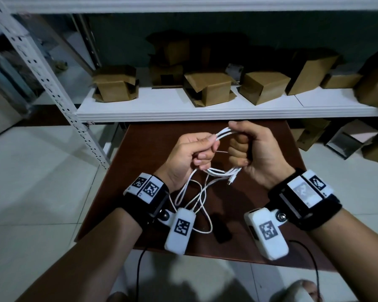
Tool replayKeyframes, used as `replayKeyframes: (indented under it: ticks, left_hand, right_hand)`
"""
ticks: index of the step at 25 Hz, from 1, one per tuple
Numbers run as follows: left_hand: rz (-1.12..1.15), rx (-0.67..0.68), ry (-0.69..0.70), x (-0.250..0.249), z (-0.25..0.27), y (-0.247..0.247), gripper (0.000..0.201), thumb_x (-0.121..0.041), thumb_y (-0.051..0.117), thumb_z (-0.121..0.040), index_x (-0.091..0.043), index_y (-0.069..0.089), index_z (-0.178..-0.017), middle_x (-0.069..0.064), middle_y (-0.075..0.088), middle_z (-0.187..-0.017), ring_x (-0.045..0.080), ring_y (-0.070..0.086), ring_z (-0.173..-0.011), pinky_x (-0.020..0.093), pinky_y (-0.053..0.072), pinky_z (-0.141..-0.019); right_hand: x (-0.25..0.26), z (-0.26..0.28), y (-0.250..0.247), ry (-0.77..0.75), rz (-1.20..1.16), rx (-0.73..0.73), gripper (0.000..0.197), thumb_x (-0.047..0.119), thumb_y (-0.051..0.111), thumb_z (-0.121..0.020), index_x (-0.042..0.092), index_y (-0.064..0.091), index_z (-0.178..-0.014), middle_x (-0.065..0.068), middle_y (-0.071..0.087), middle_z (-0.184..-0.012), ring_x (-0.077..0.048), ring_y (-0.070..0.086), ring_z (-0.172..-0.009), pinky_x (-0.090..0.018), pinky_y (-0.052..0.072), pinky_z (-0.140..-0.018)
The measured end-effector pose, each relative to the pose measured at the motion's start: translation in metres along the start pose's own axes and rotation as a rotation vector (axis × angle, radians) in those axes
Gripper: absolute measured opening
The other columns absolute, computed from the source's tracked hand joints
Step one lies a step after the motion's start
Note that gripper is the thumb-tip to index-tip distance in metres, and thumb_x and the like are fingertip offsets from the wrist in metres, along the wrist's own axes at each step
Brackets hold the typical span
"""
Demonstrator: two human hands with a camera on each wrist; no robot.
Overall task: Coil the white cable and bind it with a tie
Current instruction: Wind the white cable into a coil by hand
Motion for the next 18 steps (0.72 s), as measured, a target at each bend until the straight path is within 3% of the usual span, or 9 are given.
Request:
replayKeyframes:
  ticks: [4,6,8,11,13,15,16,18]
  left_hand:
    - [-0.215,0.051,0.062,-0.001,-0.001,0.003,0.013,-0.007,0.063,-0.098,-0.007,0.063,-0.085,-0.003,0.044,-0.059,0.007,0.034,-0.047,0.028,0.037,-0.054]
    - [-0.276,0.041,0.061,0.001,-0.002,-0.001,0.006,-0.004,0.067,-0.097,-0.004,0.064,-0.092,0.003,0.057,-0.065,0.010,0.050,-0.051,0.028,0.047,-0.059]
    - [-0.323,0.041,0.058,0.002,0.000,-0.006,0.013,0.000,0.073,-0.092,0.001,0.066,-0.103,0.014,0.072,-0.084,0.018,0.069,-0.071,0.029,0.059,-0.073]
    - [-0.455,0.071,0.020,0.004,0.000,-0.015,0.039,0.012,0.080,-0.080,0.007,0.065,-0.116,0.022,0.077,-0.108,0.027,0.073,-0.101,0.036,0.060,-0.095]
    - [-0.586,0.071,-0.031,0.008,-0.003,-0.025,0.036,0.012,0.081,-0.079,0.000,0.069,-0.111,0.019,0.078,-0.107,0.027,0.075,-0.102,0.041,0.060,-0.096]
    - [-0.784,0.055,-0.006,0.009,-0.007,-0.037,0.024,0.000,0.080,-0.086,-0.018,0.074,-0.099,0.010,0.081,-0.099,0.022,0.077,-0.099,0.043,0.060,-0.097]
    - [-0.883,0.045,0.015,0.008,-0.008,-0.043,0.020,-0.005,0.078,-0.088,-0.024,0.075,-0.095,0.003,0.081,-0.095,0.017,0.077,-0.096,0.040,0.059,-0.095]
    - [-1.030,0.042,0.039,0.004,-0.007,-0.047,0.017,-0.007,0.067,-0.095,-0.023,0.074,-0.096,-0.005,0.080,-0.091,0.007,0.074,-0.087,0.028,0.055,-0.085]
  right_hand:
    - [0.006,0.001,-0.006,-0.029,0.020,-0.009,0.052,0.021,0.058,-0.097,0.026,0.034,-0.052,0.005,0.010,-0.052,-0.014,0.004,-0.047,-0.024,0.009,-0.040]
    - [0.003,0.001,-0.008,-0.018,0.022,-0.009,0.051,0.022,0.058,-0.097,0.025,0.032,-0.053,0.006,0.011,-0.051,-0.014,0.004,-0.048,-0.026,0.007,-0.042]
    - [0.002,-0.002,-0.011,-0.022,0.034,-0.014,0.050,0.023,0.058,-0.097,0.025,0.029,-0.057,0.005,0.012,-0.051,-0.015,0.004,-0.048,-0.027,0.006,-0.043]
    - [-0.001,-0.010,-0.015,-0.039,0.071,-0.047,0.049,0.024,0.060,-0.097,0.025,0.030,-0.058,0.004,0.012,-0.053,-0.015,0.004,-0.049,-0.027,0.007,-0.043]
    - [-0.005,-0.014,-0.016,-0.048,0.091,-0.061,0.049,0.023,0.061,-0.096,0.025,0.028,-0.060,0.002,0.009,-0.057,-0.015,0.005,-0.049,-0.026,0.007,-0.043]
    - [-0.007,-0.016,-0.017,-0.055,0.110,-0.063,0.049,0.022,0.062,-0.096,0.025,0.028,-0.061,0.002,0.010,-0.058,-0.014,0.007,-0.047,-0.025,0.007,-0.042]
    - [-0.006,-0.016,-0.018,-0.059,0.116,-0.069,0.049,0.021,0.062,-0.095,0.025,0.028,-0.060,0.002,0.011,-0.057,-0.014,0.007,-0.047,-0.024,0.008,-0.042]
    - [-0.001,-0.015,-0.021,-0.083,0.116,-0.101,0.050,0.020,0.063,-0.095,0.025,0.029,-0.059,0.002,0.013,-0.057,-0.015,0.007,-0.049,-0.024,0.009,-0.042]
Point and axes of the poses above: each hand's wrist, its own z-axis away from the middle knuckle, its own y-axis out of the palm, x = y × z, the point moved 4 cm from there along -z, towards the middle knuckle
